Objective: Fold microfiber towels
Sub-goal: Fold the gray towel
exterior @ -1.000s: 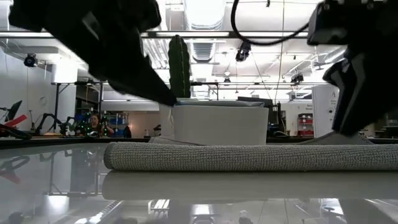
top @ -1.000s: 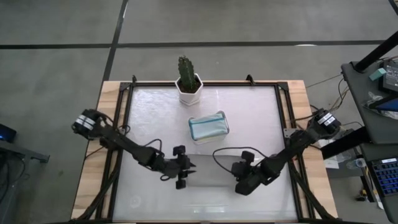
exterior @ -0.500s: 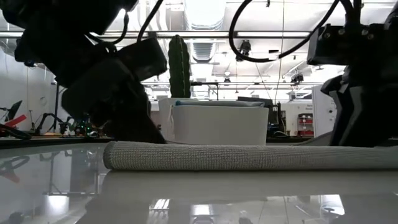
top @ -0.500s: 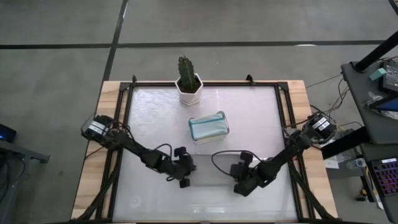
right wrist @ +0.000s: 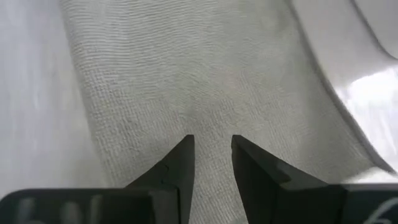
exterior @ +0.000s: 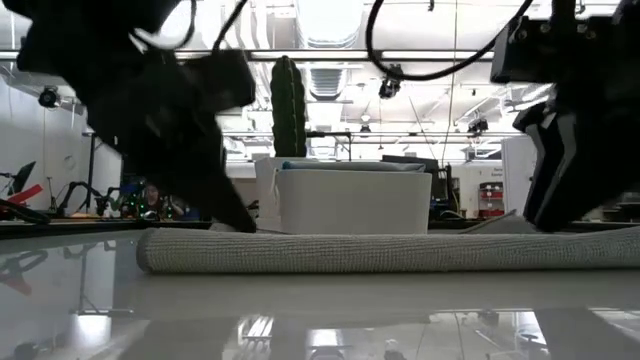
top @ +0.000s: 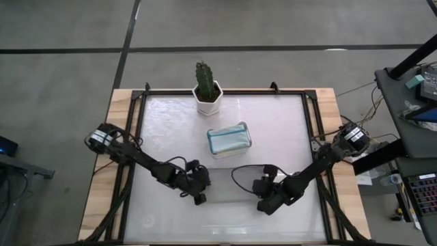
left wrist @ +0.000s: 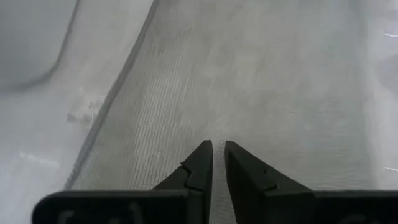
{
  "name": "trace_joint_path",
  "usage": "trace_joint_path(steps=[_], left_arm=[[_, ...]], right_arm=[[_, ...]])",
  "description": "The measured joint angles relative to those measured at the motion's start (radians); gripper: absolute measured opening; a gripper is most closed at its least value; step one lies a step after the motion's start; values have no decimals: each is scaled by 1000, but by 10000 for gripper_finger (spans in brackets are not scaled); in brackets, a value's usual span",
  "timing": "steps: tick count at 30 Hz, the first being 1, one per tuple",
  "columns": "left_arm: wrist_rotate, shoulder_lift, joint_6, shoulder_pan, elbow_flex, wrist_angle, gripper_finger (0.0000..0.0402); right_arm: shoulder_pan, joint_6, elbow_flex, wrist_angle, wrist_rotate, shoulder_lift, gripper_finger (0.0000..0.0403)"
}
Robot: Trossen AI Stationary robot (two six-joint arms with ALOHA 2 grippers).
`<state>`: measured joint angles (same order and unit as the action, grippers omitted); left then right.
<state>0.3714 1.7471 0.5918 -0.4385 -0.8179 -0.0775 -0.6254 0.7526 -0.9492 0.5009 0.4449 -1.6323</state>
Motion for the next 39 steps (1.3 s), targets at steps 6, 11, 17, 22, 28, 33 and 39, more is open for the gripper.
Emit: trace_joint_path(steps=[6,11,17,22,28,33,39], left_arm=[[2,-55,-50,0,-1,-12,28],[4,-61,-50,0,-3,-17,28],[5,-58,-49,-3,-2,-21,28],[5,-58,-49,-6,-2,-24,28],[6,-57,-49,-7,0,-27,28],[4,-58,-48,-14,-5,-26,28],[-22,-61,-92,-35,-37,-27,29]], right_arm=[[5,169,-7,84,-2,82,98],[6,296,13,113,-25,160,98],[6,386,35,126,-34,223,98],[11,487,67,139,-68,236,96],[17,626,121,142,-86,237,72],[17,593,120,117,-122,238,57],[17,617,104,111,-199,239,109]])
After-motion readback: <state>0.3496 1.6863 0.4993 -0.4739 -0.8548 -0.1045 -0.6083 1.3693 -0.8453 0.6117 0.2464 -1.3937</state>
